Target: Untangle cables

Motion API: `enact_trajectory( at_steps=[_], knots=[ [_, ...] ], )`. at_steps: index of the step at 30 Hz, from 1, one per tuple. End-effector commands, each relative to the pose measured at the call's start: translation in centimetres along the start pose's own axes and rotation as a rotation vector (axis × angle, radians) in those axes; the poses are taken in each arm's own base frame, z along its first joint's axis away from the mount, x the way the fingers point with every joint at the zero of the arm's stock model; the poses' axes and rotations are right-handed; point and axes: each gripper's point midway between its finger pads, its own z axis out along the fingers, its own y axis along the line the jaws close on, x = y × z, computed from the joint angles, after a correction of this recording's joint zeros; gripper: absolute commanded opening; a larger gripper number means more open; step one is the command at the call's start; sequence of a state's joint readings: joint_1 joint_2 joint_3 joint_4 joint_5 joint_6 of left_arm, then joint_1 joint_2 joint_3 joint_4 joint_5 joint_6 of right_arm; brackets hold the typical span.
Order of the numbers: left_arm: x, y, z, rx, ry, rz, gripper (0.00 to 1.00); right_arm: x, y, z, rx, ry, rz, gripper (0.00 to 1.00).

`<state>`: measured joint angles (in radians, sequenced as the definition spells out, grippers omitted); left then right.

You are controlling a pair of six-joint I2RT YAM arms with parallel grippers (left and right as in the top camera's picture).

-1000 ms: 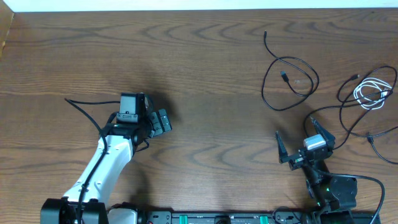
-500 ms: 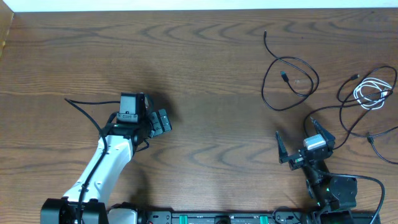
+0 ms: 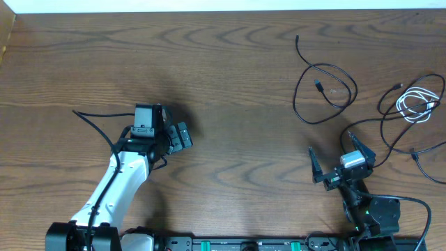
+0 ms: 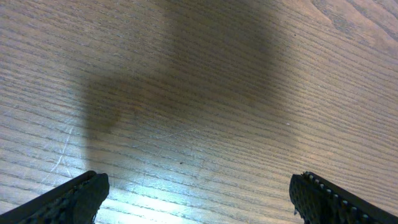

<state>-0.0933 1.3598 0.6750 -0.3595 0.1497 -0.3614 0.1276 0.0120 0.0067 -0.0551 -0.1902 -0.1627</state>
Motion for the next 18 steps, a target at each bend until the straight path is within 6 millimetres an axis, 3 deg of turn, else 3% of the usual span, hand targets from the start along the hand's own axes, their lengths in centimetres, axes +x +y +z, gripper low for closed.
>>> enact_trajectory(
  at_steps=[1,10,14,18],
  knots=[
    [0.4,0.7,0.3,-0.027,0.008,0.009,0.98,0.0,0.2,0.0,-0.008,-0.001,0.012,0.99],
    [-0.2,0.3,-0.5,-0.013,-0.024,0.012,0.98,0.0,0.2,0.0,-0.008,-0.001,0.012,0.99],
    [-1.5,-0.5,-2.6,0.025,-0.109,0.020,0.98,0.0,0.2,0.0,-0.008,-0.001,0.012,0.99],
    [-3.2,-1.7,-6.2,0.085,-0.243,0.032,0.98,0.0,0.2,0.0,-0.008,-0.001,0.012,0.99]
  ],
)
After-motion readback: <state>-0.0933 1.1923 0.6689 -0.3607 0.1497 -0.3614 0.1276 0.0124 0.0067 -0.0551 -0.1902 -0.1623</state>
